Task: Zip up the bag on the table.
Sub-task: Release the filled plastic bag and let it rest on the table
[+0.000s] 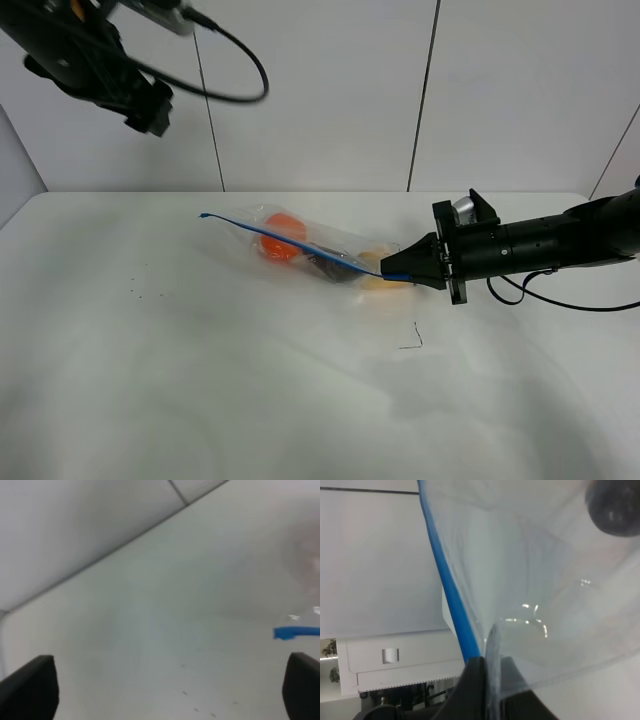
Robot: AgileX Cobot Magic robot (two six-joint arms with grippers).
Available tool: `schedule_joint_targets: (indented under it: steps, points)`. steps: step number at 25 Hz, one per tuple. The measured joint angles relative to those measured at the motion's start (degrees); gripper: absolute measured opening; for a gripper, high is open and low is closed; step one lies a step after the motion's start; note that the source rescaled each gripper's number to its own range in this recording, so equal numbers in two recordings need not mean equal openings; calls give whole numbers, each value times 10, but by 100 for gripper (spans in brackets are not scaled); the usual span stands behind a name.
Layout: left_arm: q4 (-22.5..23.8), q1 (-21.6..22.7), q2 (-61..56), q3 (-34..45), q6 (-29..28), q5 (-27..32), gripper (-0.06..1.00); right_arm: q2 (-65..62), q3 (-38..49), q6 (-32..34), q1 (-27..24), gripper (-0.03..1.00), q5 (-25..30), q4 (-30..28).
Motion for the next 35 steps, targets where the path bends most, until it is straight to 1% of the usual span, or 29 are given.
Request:
schedule_joint_targets:
  steps: [2, 5, 7, 9, 11, 13, 16, 20, 24, 26, 31, 35]
  points:
    - [-29, 42, -25, -19, 15, 23, 100, 0, 0, 0, 0, 0, 0, 0]
    - [-36, 98, -68, -22, 19, 55, 100, 0, 0, -1, 0, 0, 0, 0]
    - [-43, 125, -92, -22, 21, 81, 100, 0, 0, -1, 0, 0, 0, 0]
    - [-68, 147, -119, -22, 21, 106, 100, 0, 0, -1, 0, 0, 0, 0]
    - [-89, 160, -144, -18, 22, 128, 100, 0, 0, -1, 0, 0, 0, 0]
    - [-98, 165, -172, 0, 23, 137, 100, 0, 0, -1, 0, 0, 0, -1]
    - [-104, 165, -223, 42, 23, 135, 100, 0, 0, -5, 0, 0, 0, -3]
    - [-105, 165, -298, 114, -3, 134, 100, 0, 0, -7, 0, 0, 0, -6]
    - [-103, 165, -390, 189, -11, 116, 100, 0, 0, -9, 0, 0, 0, -7]
    - [-103, 165, -435, 221, -20, 106, 100, 0, 0, -10, 0, 0, 0, -7]
    - [-103, 165, -528, 293, -28, 105, 100, 0, 0, -13, 0, 0, 0, -7]
    - [-103, 165, -594, 349, -57, 104, 100, 0, 0, -13, 0, 0, 0, -7]
